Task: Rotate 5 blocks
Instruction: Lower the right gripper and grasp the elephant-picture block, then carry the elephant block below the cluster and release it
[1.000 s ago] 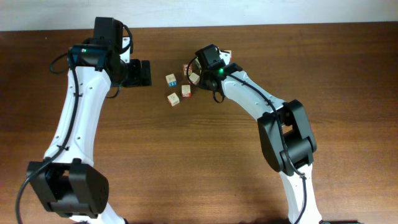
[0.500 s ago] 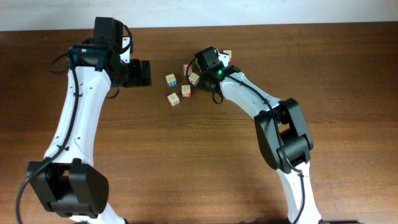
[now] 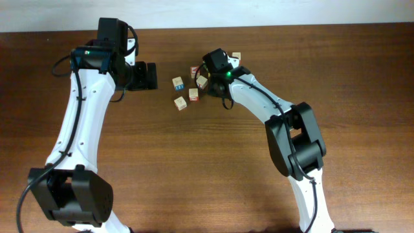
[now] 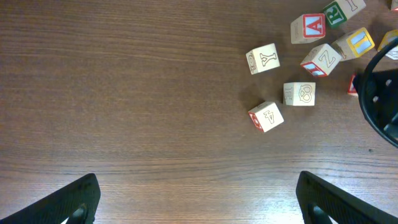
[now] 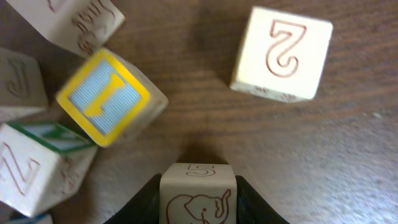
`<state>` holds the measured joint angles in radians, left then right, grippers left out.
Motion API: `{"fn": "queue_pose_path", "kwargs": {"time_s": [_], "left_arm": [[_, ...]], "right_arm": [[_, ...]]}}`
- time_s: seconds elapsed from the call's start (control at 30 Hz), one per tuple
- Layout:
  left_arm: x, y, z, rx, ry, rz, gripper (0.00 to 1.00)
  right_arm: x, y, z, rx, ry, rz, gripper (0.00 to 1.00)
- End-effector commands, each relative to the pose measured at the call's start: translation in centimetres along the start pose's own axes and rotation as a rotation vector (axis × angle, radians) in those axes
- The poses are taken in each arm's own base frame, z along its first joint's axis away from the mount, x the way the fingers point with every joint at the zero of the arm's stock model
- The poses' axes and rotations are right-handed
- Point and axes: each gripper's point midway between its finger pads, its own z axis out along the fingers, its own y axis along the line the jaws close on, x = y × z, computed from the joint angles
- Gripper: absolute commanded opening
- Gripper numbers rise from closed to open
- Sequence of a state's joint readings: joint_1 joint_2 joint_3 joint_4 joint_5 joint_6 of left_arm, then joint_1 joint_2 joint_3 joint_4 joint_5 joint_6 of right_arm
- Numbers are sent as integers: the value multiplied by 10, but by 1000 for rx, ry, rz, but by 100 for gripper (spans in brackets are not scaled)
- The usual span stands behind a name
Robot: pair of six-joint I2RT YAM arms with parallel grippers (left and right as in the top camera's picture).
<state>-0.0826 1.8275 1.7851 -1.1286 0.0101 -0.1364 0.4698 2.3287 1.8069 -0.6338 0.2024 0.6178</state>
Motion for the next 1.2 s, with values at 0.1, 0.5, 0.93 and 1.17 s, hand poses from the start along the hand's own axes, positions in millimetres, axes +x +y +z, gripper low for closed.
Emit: {"fn": "queue_pose_path", "kwargs": {"time_s": [0.1,0.5,0.93,1.17], "left_arm": [[-7,0,-4,-4,-22,-13,99],[-7,0,-4,-4,-21,-13,99],[-7,0,-4,-4,-21,-13,99],[-7,0,-4,-4,-22,-13,99]], "right_arm": [[-2,3,-50,-54,66,-106,35],[70,-32,-86,21,403,-167,35],[91,-49,-96,71,506,-227,40],[45,1,-77,-135,294,-235,45]]}}
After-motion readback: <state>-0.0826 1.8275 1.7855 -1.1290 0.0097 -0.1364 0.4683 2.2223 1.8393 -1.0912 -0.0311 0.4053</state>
